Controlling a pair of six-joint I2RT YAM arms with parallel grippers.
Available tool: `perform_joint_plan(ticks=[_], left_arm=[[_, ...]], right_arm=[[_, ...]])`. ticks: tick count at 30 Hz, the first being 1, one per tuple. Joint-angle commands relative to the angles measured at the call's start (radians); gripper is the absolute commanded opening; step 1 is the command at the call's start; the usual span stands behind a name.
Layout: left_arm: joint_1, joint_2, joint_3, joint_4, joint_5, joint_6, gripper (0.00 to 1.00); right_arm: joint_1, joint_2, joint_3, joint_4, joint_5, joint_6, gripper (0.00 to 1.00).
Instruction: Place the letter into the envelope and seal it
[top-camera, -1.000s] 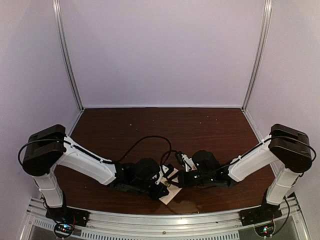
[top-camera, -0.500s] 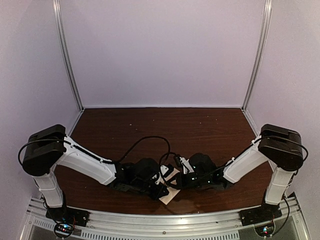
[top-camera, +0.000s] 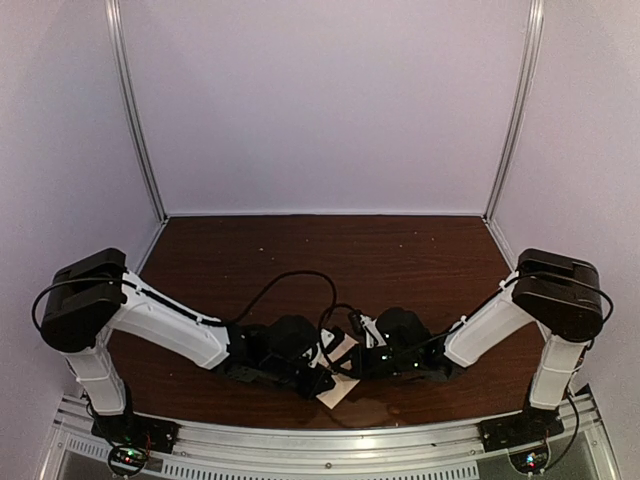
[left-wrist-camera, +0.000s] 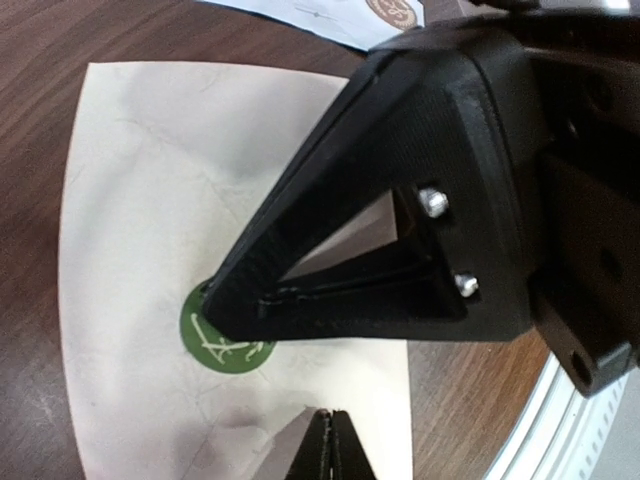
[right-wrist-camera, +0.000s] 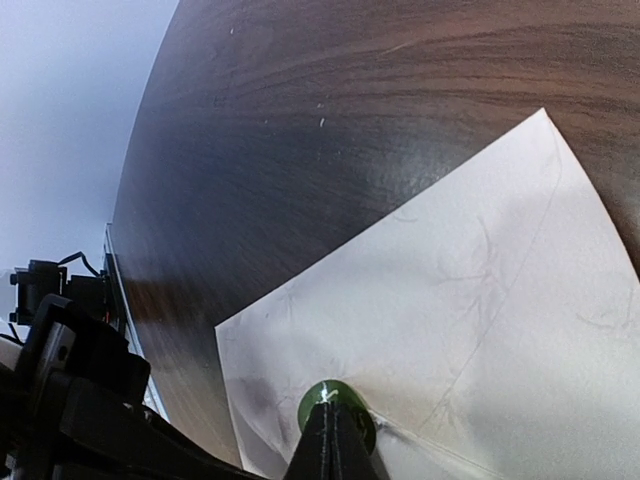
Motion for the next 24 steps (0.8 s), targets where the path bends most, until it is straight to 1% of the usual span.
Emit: perform_joint_plan(ticks=[1,4,7,11,15,24], left_arm=[[0.008,-0.111,-0.002,-0.051,-0.081,-0.024,0.02],[0.017,-0.181,-0.020,-0.064,-0.136,-0.032,0.05],[0.038,-0.214,-0.037,-0.049,-0.130,-0.038,0.04],[0.054,-0.175,-0.017,-0.027,-0.109,-0.036,0.00],[0.055,-0.119,0.009,0.015,-0.065,-0.034,0.00],[0.060,-0.031,0.030,0.085,-0.043,-0.034,0.00]], right_arm=[[0.003,0.047,-0.026,-0.087,0.052,0.034,0.00],[0.003,0.047,-0.025,-0.087,0.050,0.033,0.00],[0.003,0.047,-0.024,-0.084,0.047,0.034,0.00],[0.003,0.045,-0.029,-0.078,0.047,0.037,0.00],[0.003,0.040,-0.036,-0.072,0.051,0.042,0.00],[0.003,0.039,-0.033,-0.073,0.046,0.042,0.00]])
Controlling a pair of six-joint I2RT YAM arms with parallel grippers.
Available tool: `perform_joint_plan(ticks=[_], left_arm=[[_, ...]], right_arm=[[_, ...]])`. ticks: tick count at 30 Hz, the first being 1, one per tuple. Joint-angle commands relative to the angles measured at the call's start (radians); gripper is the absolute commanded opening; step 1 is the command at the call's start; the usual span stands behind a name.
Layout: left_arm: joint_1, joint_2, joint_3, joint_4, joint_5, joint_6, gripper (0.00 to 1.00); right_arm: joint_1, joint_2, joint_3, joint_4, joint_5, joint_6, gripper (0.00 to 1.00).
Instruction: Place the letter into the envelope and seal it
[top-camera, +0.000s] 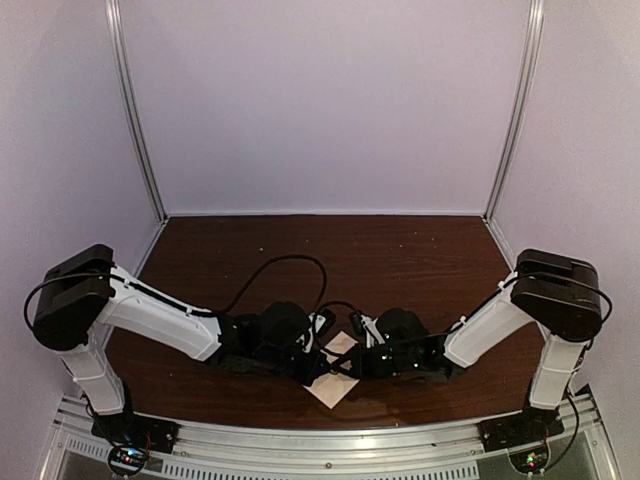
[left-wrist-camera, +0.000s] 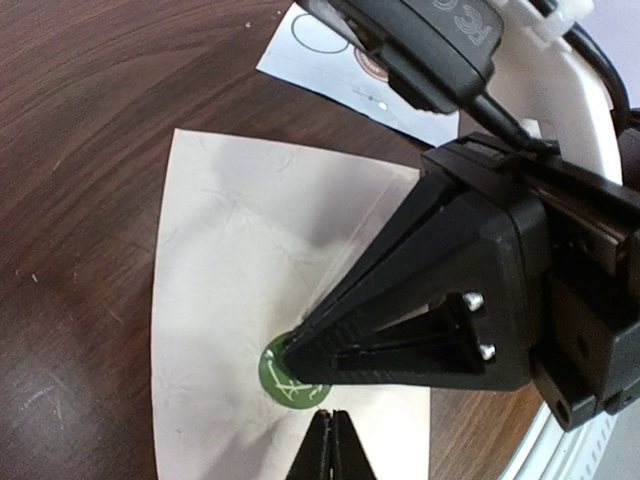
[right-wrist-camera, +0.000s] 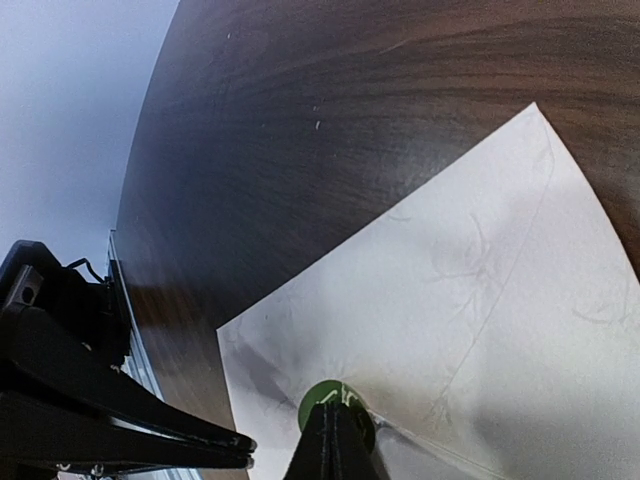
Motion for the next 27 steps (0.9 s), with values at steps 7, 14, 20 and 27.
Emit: perform_joint_plan(ticks=[7,14,20,27], left_arm=[[0.019,0.081,0.047,0.111,0.028,-0.006,0.00],[0.031,0.099,0.004,0.129,0.011,-0.025,0.00],[0.044,0.126,-0.017,0.152,0.012,-0.037,0.00],[0.048,0.143,-0.014,0.134,0.000,-0.034,0.00]], right_arm=[[0.002,0.022,-0.029,-0.086,0.034,0.009,0.00],[0.003,-0.013,-0.031,-0.103,0.035,0.008,0.01],[0.003,-0.035,-0.032,-0.127,0.036,0.002,0.03],[0.004,-0.052,-0.042,-0.134,0.035,0.003,0.03]])
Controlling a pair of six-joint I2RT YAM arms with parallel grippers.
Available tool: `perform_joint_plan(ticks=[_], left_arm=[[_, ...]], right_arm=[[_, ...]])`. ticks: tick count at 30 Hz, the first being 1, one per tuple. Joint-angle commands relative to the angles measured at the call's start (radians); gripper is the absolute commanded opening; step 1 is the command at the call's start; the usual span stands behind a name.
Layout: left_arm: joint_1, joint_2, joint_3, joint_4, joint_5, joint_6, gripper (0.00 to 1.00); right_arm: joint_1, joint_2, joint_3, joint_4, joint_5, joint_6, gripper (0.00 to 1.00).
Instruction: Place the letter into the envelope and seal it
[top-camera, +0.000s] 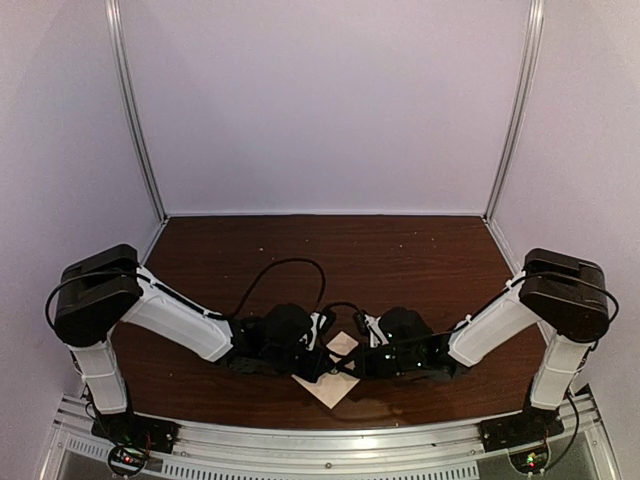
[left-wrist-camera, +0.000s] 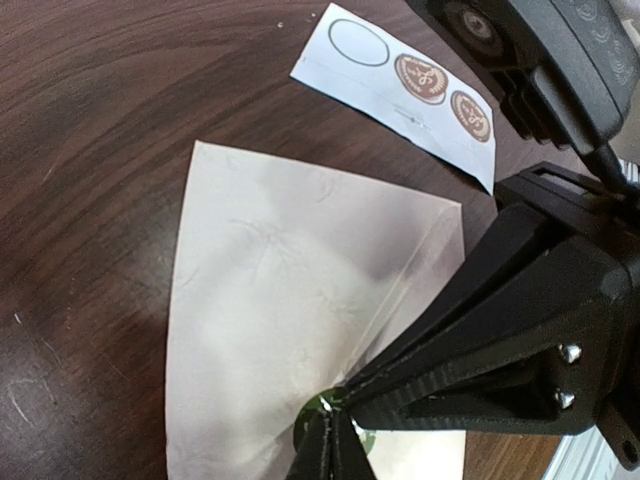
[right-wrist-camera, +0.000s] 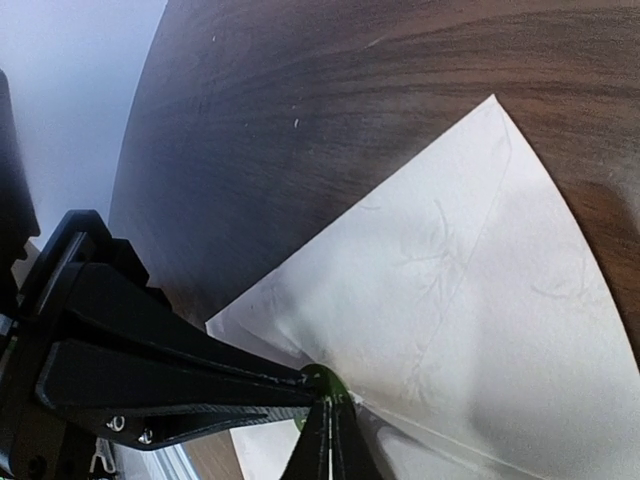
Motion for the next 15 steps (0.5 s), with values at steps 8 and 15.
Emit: perform_joint_plan(ticks=[8,15], left_arm=[[0.009,0.031,-0.020,-0.021,-0.015,-0.007,0.00],[0.008,0.027,-0.031,-0.026,-0.008,-0.010,0.00]], right_arm=[[0.005,-0.070,-0.035,-0.104,0.033,-0.006,0.03],[0.015,-0.098,0.001,-0.097,-0.015,-0.047,0.02]])
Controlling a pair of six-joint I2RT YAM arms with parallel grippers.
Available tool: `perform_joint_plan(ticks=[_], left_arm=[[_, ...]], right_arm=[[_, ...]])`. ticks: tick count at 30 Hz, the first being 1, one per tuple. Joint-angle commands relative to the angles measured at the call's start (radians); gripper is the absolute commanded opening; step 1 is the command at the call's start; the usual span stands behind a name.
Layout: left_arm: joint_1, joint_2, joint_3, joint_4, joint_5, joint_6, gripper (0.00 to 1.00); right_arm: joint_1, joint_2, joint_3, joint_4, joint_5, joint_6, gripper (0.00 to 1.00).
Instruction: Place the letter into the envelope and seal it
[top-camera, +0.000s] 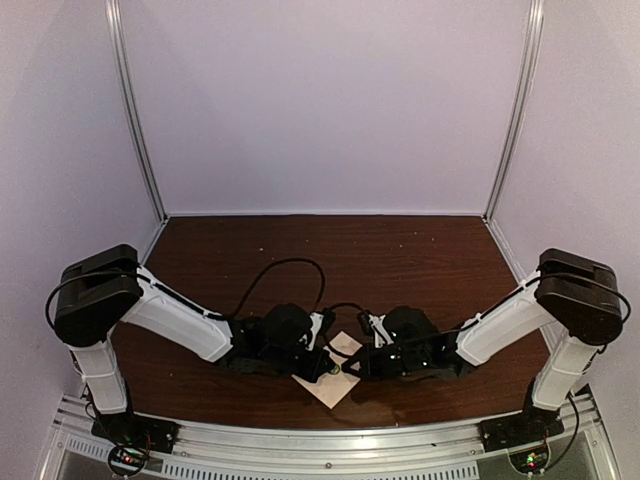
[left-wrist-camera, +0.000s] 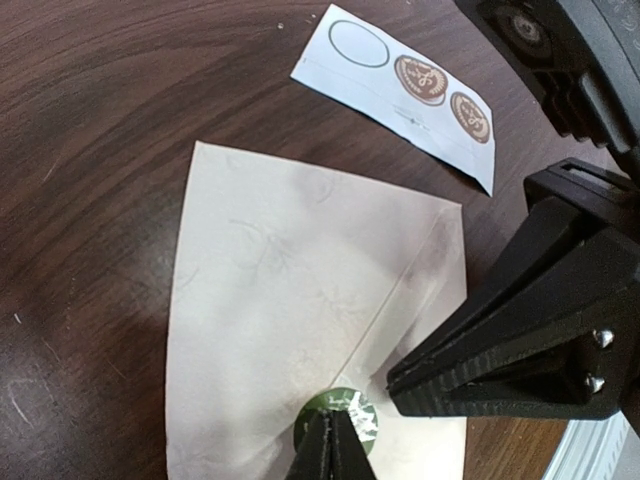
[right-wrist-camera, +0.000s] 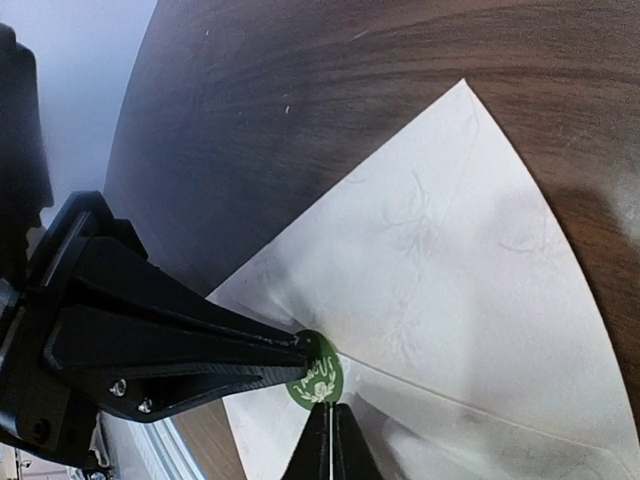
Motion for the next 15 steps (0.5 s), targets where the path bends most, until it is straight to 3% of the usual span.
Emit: perform_joint_plan(ticks=[1,15], left_arm=[[0.010,0.025,-0.030,-0.032,-0.008,-0.009,0.00],[0.009,0.012,-0.043,-0.033,-0.011,-0.013,0.00]], right_arm=[[0.015,-0.023,0.028,-0.018,-0.025,-0.039,0.02],[0.016,0.107,0.069,0.041,-0.012,-0.013,0.00]])
